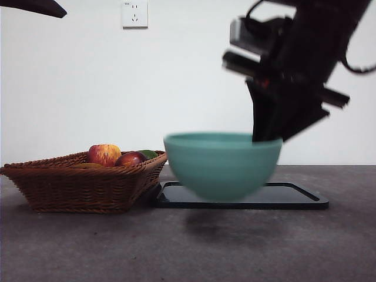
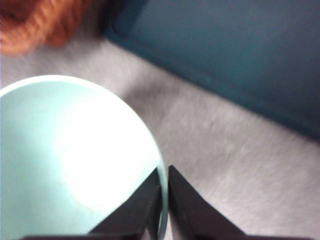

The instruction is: Pick up the wifruite, put it on the bowl, pick up the plate, put it on desk

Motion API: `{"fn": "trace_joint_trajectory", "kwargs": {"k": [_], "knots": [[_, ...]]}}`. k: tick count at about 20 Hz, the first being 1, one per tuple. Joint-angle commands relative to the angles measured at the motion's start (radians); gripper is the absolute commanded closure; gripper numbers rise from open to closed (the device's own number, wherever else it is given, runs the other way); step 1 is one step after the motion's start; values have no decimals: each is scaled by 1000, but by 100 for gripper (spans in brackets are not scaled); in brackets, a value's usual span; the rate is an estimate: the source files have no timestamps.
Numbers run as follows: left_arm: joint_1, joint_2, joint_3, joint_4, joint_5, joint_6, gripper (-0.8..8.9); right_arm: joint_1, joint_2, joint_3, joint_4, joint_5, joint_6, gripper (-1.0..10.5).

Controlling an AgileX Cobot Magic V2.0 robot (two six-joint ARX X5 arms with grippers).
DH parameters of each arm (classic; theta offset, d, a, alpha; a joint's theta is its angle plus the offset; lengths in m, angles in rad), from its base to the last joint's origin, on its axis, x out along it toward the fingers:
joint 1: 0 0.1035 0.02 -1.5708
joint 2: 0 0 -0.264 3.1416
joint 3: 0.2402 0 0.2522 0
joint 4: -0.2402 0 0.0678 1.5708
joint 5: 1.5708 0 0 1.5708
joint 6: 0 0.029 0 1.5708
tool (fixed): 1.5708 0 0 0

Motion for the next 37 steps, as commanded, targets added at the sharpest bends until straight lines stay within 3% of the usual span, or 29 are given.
{"fn": "trace_joint_trajectory", "kwargs": {"k": [1,12,13,16,23,31,34,35,37], "knots": [[-4,6,10,6,2,16,470,17,9,-48,70,3,43,941],[-4,6,10,6,2,16,470,17,43,-103,111,5,56,939],[-4,6,10,5,2,16,470,17,43,-103,108,4,57,915],[-4,6,10,6,2,16,470,17,43,-103,100,4,58,692],[-4,6,10,6,2,16,470,17,-4,-101,93,5,87,606],[-4,6,10,5,2,15,470,13,-347,-101,-21,6,86,607],[-4,6,10,-15,2,16,470,13,-478,-101,-55,-53,86,610],[-4,6,10,-21,2,16,470,13,-507,-101,-64,-61,86,622],[-4,6,10,-25,2,16,484,13,-557,-101,-94,-77,86,778]]}}
